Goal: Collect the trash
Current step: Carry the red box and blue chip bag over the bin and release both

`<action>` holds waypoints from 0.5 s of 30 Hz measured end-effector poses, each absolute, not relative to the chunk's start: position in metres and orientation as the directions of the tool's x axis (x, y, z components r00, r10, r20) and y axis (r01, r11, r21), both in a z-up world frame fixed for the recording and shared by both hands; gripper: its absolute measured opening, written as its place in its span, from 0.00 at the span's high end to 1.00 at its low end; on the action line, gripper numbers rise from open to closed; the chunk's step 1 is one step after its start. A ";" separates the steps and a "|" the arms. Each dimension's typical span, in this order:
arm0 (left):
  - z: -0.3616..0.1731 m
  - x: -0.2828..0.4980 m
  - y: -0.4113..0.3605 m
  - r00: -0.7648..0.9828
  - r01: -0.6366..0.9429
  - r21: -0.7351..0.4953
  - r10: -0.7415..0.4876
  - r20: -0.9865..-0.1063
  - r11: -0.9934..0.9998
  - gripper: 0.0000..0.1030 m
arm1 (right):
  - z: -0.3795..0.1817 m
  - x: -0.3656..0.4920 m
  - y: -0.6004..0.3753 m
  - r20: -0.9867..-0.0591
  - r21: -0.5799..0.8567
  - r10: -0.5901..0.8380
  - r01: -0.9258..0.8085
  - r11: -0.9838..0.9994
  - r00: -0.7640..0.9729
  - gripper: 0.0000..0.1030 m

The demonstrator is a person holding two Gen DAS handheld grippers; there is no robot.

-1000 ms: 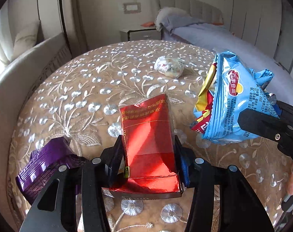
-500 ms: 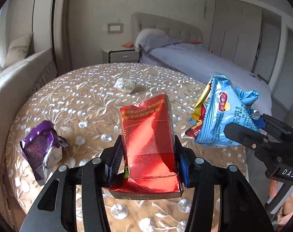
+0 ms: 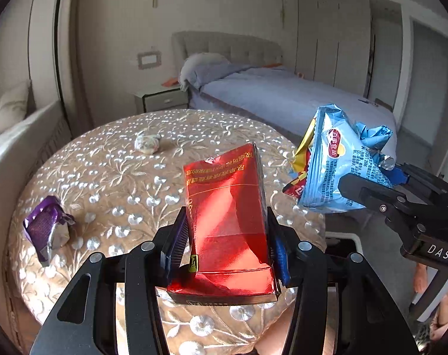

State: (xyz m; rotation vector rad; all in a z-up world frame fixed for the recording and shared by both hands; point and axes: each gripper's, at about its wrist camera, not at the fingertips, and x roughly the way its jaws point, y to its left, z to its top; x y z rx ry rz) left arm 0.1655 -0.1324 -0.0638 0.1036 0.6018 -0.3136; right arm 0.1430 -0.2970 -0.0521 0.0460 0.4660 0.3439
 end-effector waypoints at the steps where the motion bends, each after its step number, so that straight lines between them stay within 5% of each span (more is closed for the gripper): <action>1: -0.064 0.163 -0.138 0.776 0.331 0.009 -0.267 -0.572 0.943 0.53 | -0.052 0.138 -0.304 -0.432 0.118 0.321 -0.300 0.947 0.843 0.41; 15: -0.087 0.142 -0.224 0.699 0.506 0.061 -0.367 -0.614 0.861 0.53 | -0.066 0.089 -0.366 -0.455 0.093 0.151 -0.122 0.988 0.877 0.41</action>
